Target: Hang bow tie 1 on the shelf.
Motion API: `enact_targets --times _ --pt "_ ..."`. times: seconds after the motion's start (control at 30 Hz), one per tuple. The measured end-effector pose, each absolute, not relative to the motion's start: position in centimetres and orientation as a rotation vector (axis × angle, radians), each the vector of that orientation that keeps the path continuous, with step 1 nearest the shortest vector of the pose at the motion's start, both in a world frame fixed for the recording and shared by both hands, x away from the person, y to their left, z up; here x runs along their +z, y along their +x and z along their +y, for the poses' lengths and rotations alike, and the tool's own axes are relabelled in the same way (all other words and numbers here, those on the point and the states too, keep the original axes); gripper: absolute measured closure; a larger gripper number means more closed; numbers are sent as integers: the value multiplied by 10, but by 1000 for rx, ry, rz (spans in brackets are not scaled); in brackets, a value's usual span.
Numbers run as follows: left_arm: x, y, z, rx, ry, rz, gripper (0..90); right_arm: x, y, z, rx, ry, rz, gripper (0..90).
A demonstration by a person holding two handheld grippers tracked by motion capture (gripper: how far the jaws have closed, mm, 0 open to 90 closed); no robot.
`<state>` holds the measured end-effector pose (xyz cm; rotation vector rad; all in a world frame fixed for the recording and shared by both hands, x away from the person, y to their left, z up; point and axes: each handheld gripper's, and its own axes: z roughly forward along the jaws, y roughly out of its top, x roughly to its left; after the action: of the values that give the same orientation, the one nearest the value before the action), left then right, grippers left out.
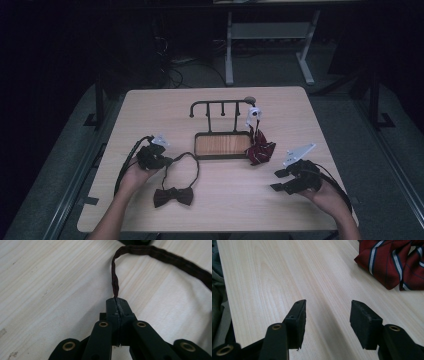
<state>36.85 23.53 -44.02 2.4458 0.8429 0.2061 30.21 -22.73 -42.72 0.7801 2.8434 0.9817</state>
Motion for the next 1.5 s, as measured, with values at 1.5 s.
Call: enact_targets --times 1.5 --pt "-364 343 240 157 2488 598 899 -429 304 -231 1010 780 2837 468"
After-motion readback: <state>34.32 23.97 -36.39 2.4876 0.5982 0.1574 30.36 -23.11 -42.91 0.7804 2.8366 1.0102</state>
